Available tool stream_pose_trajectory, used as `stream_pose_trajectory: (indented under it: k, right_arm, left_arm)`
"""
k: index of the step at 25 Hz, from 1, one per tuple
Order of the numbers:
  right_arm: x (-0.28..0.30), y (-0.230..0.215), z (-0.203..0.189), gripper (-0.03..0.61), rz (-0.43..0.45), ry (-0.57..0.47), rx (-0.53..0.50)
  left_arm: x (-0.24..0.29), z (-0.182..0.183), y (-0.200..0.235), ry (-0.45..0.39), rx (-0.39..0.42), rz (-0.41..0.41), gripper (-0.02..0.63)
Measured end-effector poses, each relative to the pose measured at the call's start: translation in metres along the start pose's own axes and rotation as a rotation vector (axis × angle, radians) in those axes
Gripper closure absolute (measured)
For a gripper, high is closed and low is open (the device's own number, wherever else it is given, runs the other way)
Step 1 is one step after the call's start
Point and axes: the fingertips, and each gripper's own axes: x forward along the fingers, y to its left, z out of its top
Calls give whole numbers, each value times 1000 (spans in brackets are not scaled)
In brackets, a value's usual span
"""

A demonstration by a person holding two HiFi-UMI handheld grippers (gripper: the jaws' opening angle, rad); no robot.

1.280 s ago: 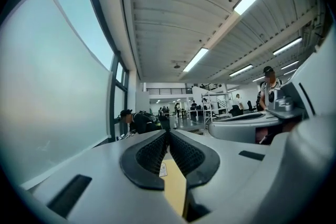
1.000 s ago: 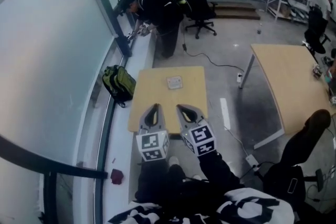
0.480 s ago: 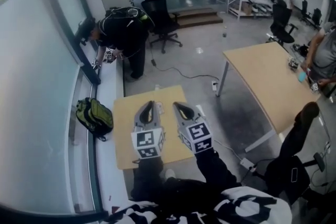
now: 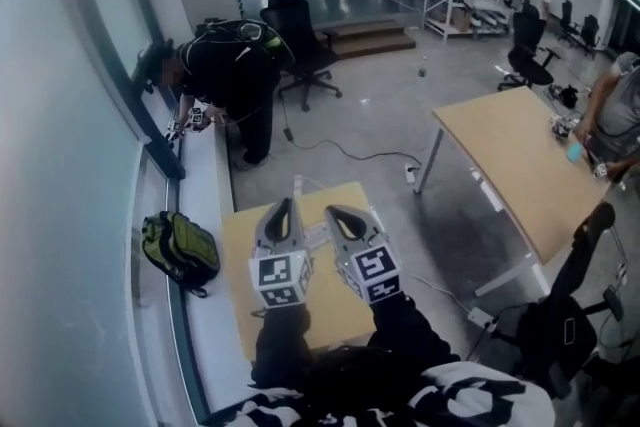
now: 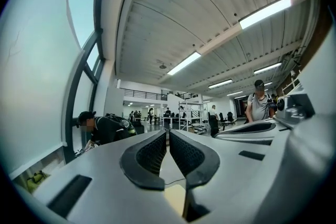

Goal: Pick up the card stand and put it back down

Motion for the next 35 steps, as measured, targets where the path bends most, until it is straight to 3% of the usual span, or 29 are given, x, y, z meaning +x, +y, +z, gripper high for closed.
stream_pose_trajectory:
  k: [8, 18, 35]
  right_arm:
    - [27, -19, -42, 560, -61, 104, 52]
    - [57, -22, -80, 560, 12, 175, 91]
    - [56, -38, -157, 560, 34, 333, 183]
  left_arm:
    - [28, -38, 8, 52, -57, -58, 592]
    - [48, -82, 26, 128, -89, -5, 592]
    - [57, -161, 12, 261, -143, -31, 592]
